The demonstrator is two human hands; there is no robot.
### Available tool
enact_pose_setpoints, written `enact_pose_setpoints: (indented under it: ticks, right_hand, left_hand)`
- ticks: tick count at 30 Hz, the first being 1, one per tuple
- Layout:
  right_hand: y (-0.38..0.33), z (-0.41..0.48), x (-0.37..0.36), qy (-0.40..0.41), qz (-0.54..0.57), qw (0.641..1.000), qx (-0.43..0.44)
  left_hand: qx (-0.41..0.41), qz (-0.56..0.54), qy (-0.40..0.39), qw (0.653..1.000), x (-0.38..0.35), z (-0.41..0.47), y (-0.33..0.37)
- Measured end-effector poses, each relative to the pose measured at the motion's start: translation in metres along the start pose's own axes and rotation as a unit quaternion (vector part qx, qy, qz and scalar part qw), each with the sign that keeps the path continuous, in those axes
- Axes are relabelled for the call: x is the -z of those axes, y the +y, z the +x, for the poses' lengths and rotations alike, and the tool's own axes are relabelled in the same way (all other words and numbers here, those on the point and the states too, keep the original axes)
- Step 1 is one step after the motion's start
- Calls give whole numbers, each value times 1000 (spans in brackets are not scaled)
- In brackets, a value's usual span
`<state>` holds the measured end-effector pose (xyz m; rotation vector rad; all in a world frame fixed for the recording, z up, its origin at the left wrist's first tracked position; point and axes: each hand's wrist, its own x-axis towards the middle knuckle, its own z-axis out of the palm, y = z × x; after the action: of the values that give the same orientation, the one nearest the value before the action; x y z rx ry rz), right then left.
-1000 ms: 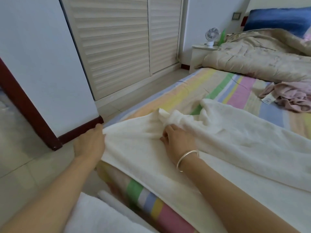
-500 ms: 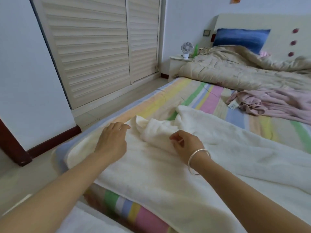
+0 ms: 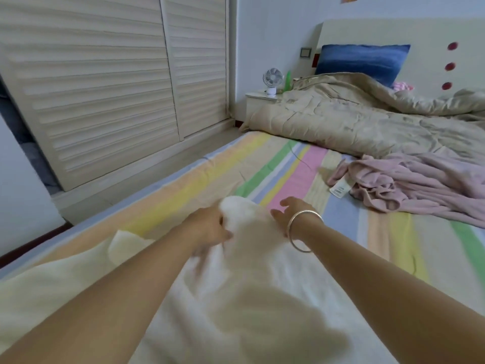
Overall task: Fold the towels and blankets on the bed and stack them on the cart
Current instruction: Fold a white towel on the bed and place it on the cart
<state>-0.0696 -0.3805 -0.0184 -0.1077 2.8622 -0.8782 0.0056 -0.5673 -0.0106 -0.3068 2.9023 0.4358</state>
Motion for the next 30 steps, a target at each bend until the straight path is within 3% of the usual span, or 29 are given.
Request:
enact_pose_setpoints:
  ticks: [3, 6, 9, 13, 16, 21, 25, 28, 30]
  right_hand:
    - [-13, 26, -24, -118, 135, 983, -49]
    - [-24, 45, -34, -215, 29, 975, -38]
    - [-36, 88, -29, -134, -67, 987, -49]
    - [-75, 174, 7, -17, -82, 995, -50]
    - [-110, 246, 34, 62, -103, 992, -21]
    - [-128, 357, 68, 148, -92, 983, -59]
    - [-121, 415, 54, 172, -68, 980, -69]
    - [-103, 441, 26, 162, -65, 980, -98]
    - [-85, 452, 3, 139, -57, 983, -108]
  left_hand:
    - [30, -11, -9, 999, -16, 31, 0]
    - [50, -40, -60, 996, -18, 51, -6]
    - [84, -82, -34, 993, -7, 74, -16]
    - [93, -116, 77, 986, 27, 141, -8]
    - [55, -97, 143, 983, 63, 200, 12]
    - [67, -87, 193, 975, 114, 307, 17]
    - [64, -157, 144, 975, 108, 362, -7]
    - [75, -134, 37, 987, 75, 378, -38]
    - [80, -127, 26, 988, 51, 386, -56]
